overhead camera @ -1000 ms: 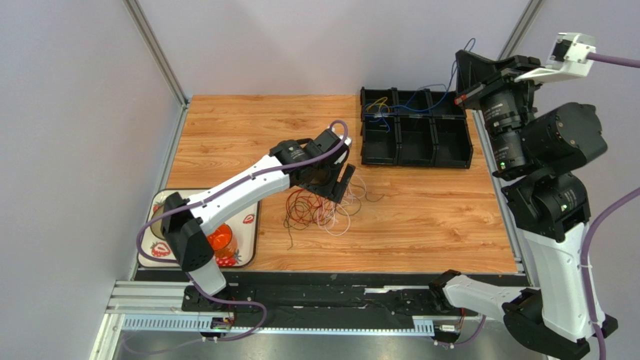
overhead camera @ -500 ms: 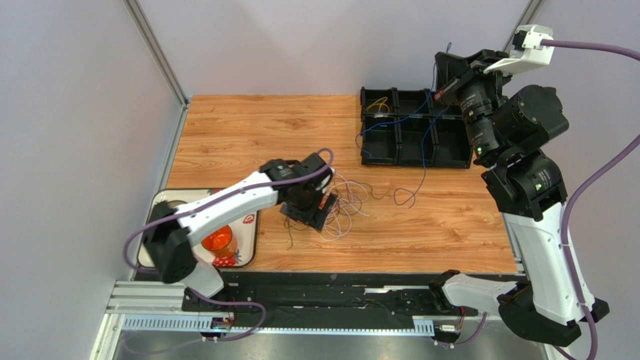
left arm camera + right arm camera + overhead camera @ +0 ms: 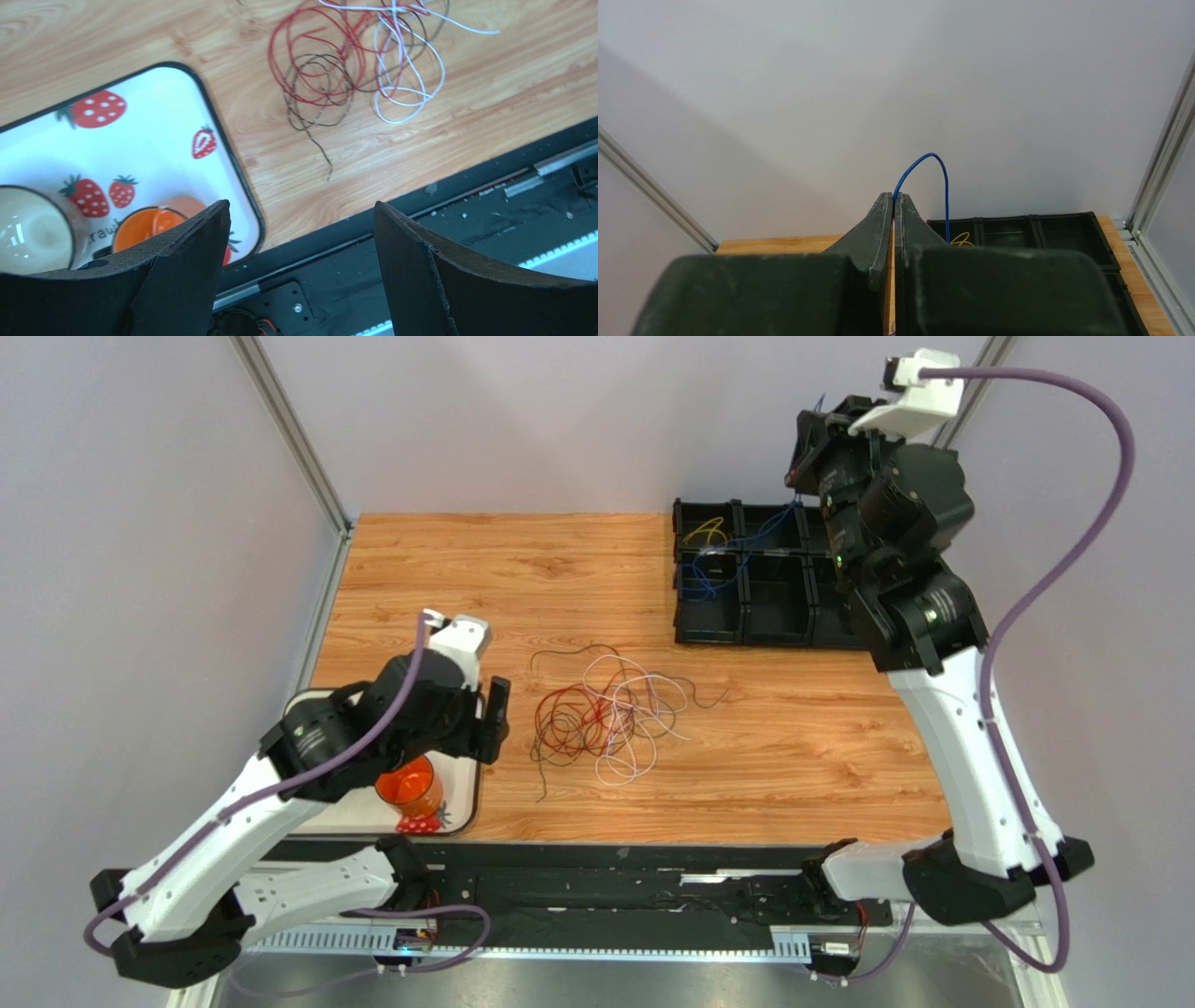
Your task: Untangle the cables
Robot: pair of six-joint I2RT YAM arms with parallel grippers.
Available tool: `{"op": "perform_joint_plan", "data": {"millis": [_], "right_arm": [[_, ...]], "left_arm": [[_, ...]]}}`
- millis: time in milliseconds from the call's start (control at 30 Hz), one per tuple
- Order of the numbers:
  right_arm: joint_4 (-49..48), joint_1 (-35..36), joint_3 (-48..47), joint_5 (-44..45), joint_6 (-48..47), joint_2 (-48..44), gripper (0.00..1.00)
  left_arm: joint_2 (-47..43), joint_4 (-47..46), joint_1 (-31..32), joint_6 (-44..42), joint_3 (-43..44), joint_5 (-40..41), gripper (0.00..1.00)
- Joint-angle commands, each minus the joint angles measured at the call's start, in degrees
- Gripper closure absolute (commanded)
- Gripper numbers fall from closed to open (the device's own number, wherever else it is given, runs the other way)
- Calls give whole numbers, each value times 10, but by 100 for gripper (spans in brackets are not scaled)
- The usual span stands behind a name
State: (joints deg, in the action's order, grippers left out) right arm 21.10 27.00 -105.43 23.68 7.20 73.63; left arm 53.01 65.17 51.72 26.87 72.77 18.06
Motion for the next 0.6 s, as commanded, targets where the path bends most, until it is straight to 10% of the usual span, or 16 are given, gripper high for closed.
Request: {"op": "perform_joint_plan", "data": {"millis": [0,567], "right_arm": [[-26,-41,-56,-1,-5,63,100],[-47,-132,-319,-39,1,313,100]], "left_arm": [[-47,13,0,-3,-16,81,17],[-174,-71,0,-9,-144,129,13]]}}
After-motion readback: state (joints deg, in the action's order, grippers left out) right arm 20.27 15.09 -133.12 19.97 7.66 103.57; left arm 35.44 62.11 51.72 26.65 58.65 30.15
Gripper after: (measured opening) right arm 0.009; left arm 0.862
